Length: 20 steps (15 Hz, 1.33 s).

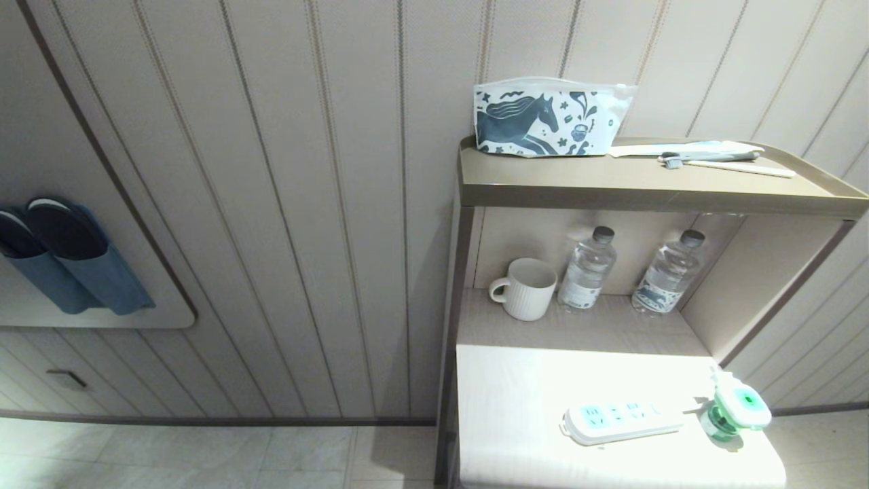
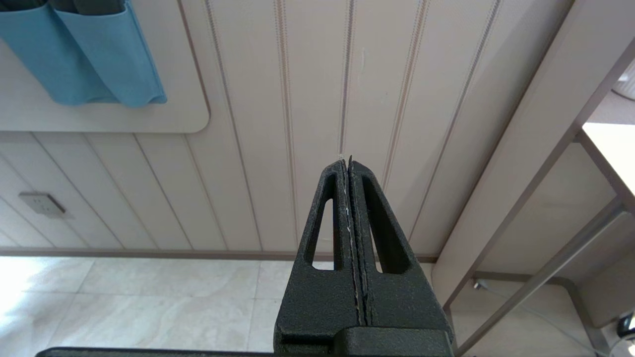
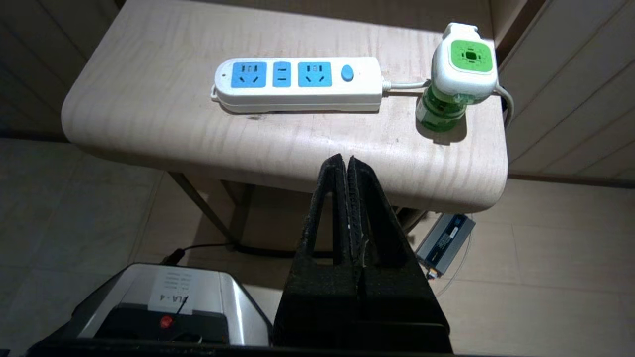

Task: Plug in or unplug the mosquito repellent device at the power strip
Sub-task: Pick up the mosquito repellent liquid

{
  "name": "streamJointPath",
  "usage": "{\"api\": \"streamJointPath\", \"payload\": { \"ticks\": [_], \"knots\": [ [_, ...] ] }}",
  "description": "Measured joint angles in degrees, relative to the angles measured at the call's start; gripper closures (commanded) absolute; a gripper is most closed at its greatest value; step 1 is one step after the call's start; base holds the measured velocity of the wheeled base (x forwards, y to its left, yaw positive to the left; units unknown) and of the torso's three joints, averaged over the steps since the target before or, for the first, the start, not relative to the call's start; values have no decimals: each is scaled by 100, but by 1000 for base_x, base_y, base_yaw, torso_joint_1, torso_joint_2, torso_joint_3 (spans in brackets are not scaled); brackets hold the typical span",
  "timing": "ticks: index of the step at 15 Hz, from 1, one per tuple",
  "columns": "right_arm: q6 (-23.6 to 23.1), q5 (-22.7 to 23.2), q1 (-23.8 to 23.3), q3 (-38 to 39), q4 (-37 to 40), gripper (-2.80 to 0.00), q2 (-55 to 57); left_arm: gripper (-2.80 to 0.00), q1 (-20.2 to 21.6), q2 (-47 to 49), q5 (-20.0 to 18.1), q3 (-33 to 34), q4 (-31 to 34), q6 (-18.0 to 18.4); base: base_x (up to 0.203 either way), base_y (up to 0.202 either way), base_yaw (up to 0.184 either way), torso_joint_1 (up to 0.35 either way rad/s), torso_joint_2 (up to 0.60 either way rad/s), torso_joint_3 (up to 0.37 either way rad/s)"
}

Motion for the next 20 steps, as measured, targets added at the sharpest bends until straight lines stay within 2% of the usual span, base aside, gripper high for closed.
{"api": "streamJointPath", "payload": {
  "ticks": [3, 5, 7, 8, 13, 16, 20],
  "knots": [
    [-24, 68, 57, 70, -91, 0, 9, 0, 0, 0, 0, 6, -2, 0, 0, 0, 0, 0, 0, 0],
    [-13, 30, 458, 63, 21, 0, 22, 0, 0, 0, 2, 5, 0, -2, 0, 0, 0, 0, 0, 0],
    [20, -281, 876, 38, 136, 0, -86, 0, 0, 0, 0, 2, 0, -1, 0, 0, 0, 0, 0, 0],
    [26, -423, 928, 35, 171, 0, -240, 0, 0, 0, 0, 2, 0, 0, 0, 0, 0, 0, 0, 0],
    [99, -1078, 864, 127, 464, 0, -1272, 0, 0, 0, 0, -2, 0, -1, 0, 0, 0, 0, 0, 0],
    [110, -1049, 856, 335, -73, 0, -1462, 0, 0, 0, 0, -2, 0, 0, 0, 0, 0, 0, 0, 0],
    [293, -1050, 856, 382, -89, 0, -1530, 0, 0, 0, 2, 0, 0, -2, 0, 0, 0, 0, 0, 0]
  ]
}}
